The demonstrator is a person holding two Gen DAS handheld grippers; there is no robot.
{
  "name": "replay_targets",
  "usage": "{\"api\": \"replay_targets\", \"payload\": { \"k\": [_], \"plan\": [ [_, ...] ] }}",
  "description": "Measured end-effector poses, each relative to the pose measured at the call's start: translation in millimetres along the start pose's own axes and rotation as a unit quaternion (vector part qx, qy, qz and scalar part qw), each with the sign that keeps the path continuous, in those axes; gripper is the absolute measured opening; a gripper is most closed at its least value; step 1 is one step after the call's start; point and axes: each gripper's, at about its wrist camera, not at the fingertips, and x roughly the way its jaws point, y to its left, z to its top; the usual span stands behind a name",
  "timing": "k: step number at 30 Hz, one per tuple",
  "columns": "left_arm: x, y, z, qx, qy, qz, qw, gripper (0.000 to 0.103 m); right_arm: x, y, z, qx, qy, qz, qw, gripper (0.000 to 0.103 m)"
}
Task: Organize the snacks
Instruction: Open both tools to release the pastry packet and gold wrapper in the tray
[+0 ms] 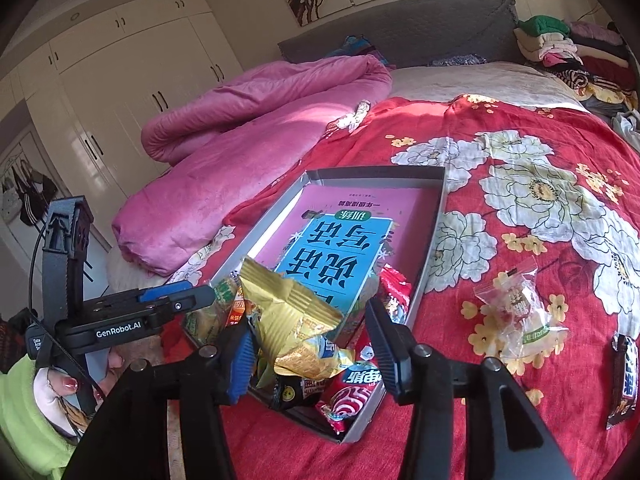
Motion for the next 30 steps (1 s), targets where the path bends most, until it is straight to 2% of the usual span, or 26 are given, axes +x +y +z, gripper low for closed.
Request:
{"api": "replay_targets", "payload": {
  "k": [4, 7, 18, 20, 24, 30],
  "plan": [
    [-3.4, 0.2, 1.1, -0.003, -0.010, -0.003, 0.9999, 0.055, -0.9, 11.1, -0.8, -0.018, 0.000, 0.006, 1.000, 0.052],
    [-6.2, 1.5, 2.0, -0.006, -0.017, -0.003, 0.9998, 0.058, -2.8, 18.7, -1.1, -0.031, -0.002, 0.010, 0.999, 0.057],
    [-15.6, 4.2, 5.0, -0.013, -0.037, -0.004, 0.9992, 0.060, -17.8, 34.6, -0.6, -0.059, -0.016, 0.023, 0.998, 0.060],
    [-19.2, 3.6, 5.8, -0.013, -0.041, -0.003, 0.9991, 0.061, -20.9, 34.7, -0.7, -0.059, -0.019, 0.024, 0.998, 0.060],
    [-30.0, 1.5, 8.0, -0.018, -0.054, -0.005, 0.9984, 0.068, -27.2, 31.1, 0.7, -0.058, -0.025, 0.019, 0.998, 0.060],
    [-43.7, -8.8, 11.6, -0.017, -0.066, -0.018, 0.9975, 0.071, -40.9, 22.0, 3.6, -0.052, -0.041, 0.006, 0.998, 0.061]
  ]
}}
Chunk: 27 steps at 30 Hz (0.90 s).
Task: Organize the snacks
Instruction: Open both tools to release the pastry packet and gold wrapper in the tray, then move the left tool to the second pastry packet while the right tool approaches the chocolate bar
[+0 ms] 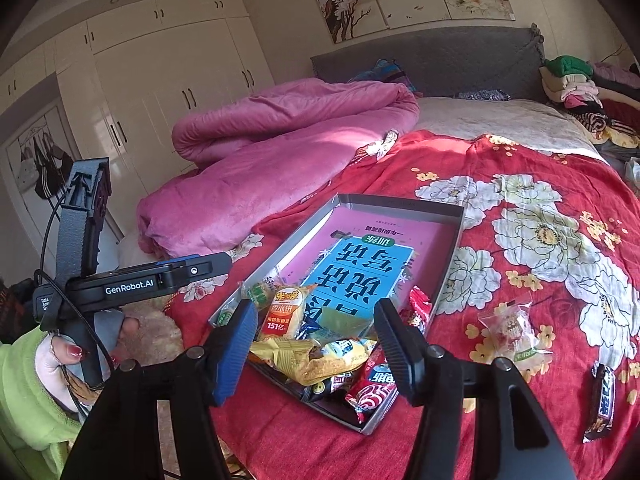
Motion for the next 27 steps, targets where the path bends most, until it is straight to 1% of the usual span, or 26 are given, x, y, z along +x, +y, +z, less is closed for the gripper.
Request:
{"api": "replay_targets", "payload": {
  "k": [6, 13, 20, 27],
  "plan": [
    [-8.4, -20.0, 2.1, 0.014, -0.002, -0.015, 0.9998, 0.072, -18.2, -7.5, 3.3, -0.006, -0.020, -0.024, 0.999, 0.061],
    [-15.1, -46.2, 5.8, 0.027, 0.006, -0.045, 0.9986, 0.075, -39.7, -17.1, 4.2, -0.013, -0.040, -0.055, 0.998, 0.064],
    [-14.9, -79.6, 12.0, 0.049, 0.013, -0.071, 0.9962, 0.075, -64.8, -43.9, -0.3, 0.009, -0.054, -0.092, 0.994, 0.065],
    [-4.6, -124.4, 15.2, 0.078, 0.034, -0.092, 0.9921, 0.075, -91.5, -78.0, -4.1, 0.044, -0.073, -0.128, 0.988, 0.065]
  ]
}}
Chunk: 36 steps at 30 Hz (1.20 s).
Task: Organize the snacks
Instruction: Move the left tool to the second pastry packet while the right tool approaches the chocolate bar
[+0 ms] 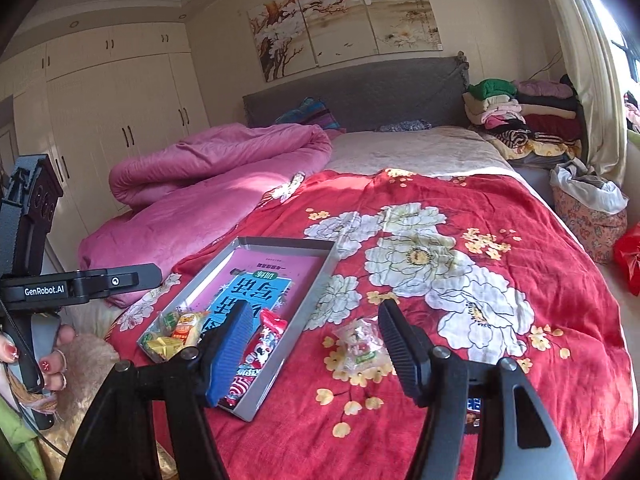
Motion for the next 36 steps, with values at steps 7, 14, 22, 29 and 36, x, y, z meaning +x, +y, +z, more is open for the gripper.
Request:
{"api": "replay_targets", "payload": {
  "k": [7, 14, 22, 29, 36],
  "plan": [
    [25.1, -39.4, 4.5, 0.021, 0.025, -0.014, 0.9994, 0.075, -14.9, -37.7, 4.1, 0.029, -0.016, -0.031, 0.999, 0.067],
    [51.7, -68.1, 6.5, 0.039, 0.048, -0.021, 0.9979, 0.075, -20.7, -69.0, 2.7, 0.067, -0.016, -0.058, 0.996, 0.068],
    [90.3, -82.1, 5.0, 0.038, 0.086, -0.026, 0.9952, 0.075, -5.1, -89.1, -5.9, 0.087, 0.032, -0.079, 0.993, 0.068],
    [153.0, -78.6, 1.6, -0.009, 0.160, -0.032, 0.9866, 0.075, 47.6, -103.8, -37.9, 0.081, 0.162, -0.125, 0.976, 0.068],
    [202.4, -73.8, -0.6, -0.044, 0.193, 0.010, 0.9801, 0.075, 83.8, -114.9, -60.5, 0.076, 0.233, -0.128, 0.961, 0.054]
  ]
}}
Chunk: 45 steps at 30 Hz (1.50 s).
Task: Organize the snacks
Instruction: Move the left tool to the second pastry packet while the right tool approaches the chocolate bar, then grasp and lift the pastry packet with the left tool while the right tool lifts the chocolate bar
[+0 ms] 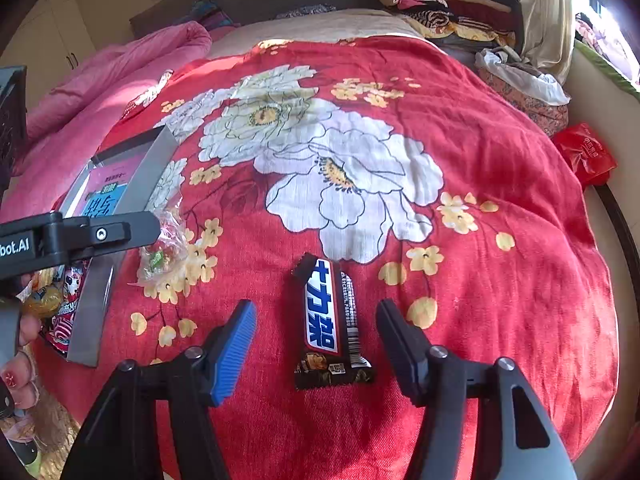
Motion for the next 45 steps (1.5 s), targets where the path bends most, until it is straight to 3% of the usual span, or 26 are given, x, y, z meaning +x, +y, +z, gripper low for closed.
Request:
{"api": "replay_targets", "payload": {
  "k": [2, 4, 5, 6, 8, 9, 14, 22, 26, 30, 34, 38, 45],
  "plan": [
    [9.4, 3.6, 2.7, -0.022, 0.005, 0.007, 0.9997, 0.075, 9.7, 2.4, -1.3, -0.007, 0.018, -0.004, 1.000, 0.042],
    [17.0, 8.4, 1.7, -0.050, 0.010, -0.012, 0.9986, 0.075, 12.5, 0.7, -1.7, -0.001, 0.020, 0.004, 1.000, 0.035],
    [18.6, 8.2, 0.5, -0.050, 0.008, -0.003, 0.9987, 0.068, 11.4, -1.5, -1.0, 0.008, 0.017, 0.015, 1.000, 0.029],
    [21.2, 6.5, -0.6, -0.046, 0.011, 0.006, 0.9989, 0.055, 10.3, -4.0, -1.1, 0.018, 0.016, 0.031, 0.999, 0.029],
    [25.4, 3.2, -2.3, -0.036, 0.015, 0.004, 0.9992, 0.041, 8.2, -7.2, -1.7, 0.034, 0.012, 0.060, 0.998, 0.029],
    [24.6, 1.8, -2.8, -0.029, 0.012, 0.003, 0.9995, 0.039, 6.6, -6.9, -1.3, 0.037, 0.011, 0.070, 0.997, 0.029],
    [-2.8, 2.0, -2.1, -0.020, -0.014, -0.037, 0.9990, 0.038, -10.8, -1.6, 3.3, 0.047, -0.025, 0.117, 0.992, 0.029],
    [-104.8, 27.7, -5.6, -0.004, -0.098, -0.064, 0.9931, 0.038, -57.1, 38.8, 6.6, 0.004, -0.107, 0.170, 0.980, 0.029],
    [-153.5, 66.7, -10.8, -0.014, -0.147, -0.045, 0.9880, 0.038, -80.1, 65.4, 5.8, -0.017, -0.146, 0.205, 0.968, 0.029],
    [-180.6, 115.2, -22.7, -0.030, -0.171, 0.003, 0.9848, 0.038, -98.8, 94.6, 2.9, -0.042, -0.169, 0.251, 0.952, 0.029],
    [-186.3, 165.2, -40.2, -0.057, -0.164, 0.045, 0.9839, 0.038, -104.6, 134.1, -3.0, -0.079, -0.161, 0.281, 0.943, 0.029],
    [-180.9, 204.1, -62.1, -0.088, -0.148, 0.064, 0.9829, 0.038, -105.2, 176.5, -13.9, -0.122, -0.144, 0.307, 0.933, 0.029],
    [-163.5, 230.5, -80.6, -0.093, -0.130, 0.087, 0.9833, 0.038, -92.8, 225.8, -32.8, -0.179, -0.110, 0.305, 0.929, 0.029]
  ]
}}
